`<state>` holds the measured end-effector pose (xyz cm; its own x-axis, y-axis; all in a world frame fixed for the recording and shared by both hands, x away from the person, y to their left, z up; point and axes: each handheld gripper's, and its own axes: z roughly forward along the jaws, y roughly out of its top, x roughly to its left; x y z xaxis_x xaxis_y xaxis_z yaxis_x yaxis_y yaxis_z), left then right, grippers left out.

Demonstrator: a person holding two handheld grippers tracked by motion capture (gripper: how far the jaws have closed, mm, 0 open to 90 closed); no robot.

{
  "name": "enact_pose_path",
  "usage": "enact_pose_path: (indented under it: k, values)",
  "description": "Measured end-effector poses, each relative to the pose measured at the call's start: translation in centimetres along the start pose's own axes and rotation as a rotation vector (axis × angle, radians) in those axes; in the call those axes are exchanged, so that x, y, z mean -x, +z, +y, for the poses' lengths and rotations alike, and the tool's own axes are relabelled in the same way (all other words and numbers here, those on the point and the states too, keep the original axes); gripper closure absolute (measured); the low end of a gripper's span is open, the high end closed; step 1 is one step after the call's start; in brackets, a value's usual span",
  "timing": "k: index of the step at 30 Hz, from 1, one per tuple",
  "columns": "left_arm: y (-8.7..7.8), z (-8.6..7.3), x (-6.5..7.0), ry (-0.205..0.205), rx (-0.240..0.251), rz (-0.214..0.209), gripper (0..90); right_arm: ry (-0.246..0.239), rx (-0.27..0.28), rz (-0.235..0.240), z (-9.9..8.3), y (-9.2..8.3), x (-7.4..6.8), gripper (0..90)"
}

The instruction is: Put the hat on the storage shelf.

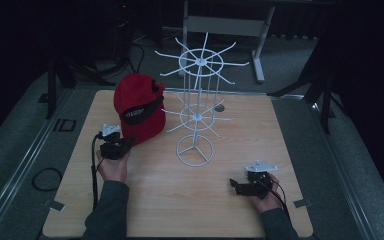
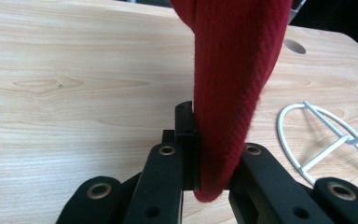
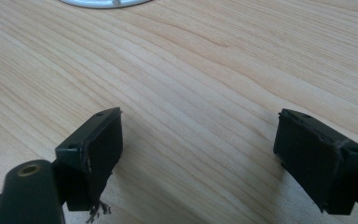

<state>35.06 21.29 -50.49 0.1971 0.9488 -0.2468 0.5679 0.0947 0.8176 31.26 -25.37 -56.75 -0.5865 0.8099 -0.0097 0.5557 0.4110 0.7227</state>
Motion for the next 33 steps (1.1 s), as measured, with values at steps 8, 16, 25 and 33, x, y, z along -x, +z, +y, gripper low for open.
enact_pose_path:
  k: [8, 16, 25, 33]
  values:
    - [-1.3, 0.9, -0.1, -0.009, 0.039, 0.009, 86.1, 0.001, 0.000, 0.000, 0.0, 0.0, 0.0, 15.3]
    - [-2.7, 1.8, 0.0, -0.005, 0.076, 0.010, 86.1, 0.002, 0.001, -0.001, 0.0, 0.0, 0.0, 15.3]
    - [-3.9, 2.6, 0.2, 0.011, 0.110, 0.008, 86.2, 0.002, 0.002, -0.001, 0.0, 0.0, 0.0, 15.3]
    - [-4.6, 3.1, 0.6, 0.016, 0.149, 0.008, 86.2, 0.000, 0.003, -0.001, 0.0, 0.0, 0.0, 15.3]
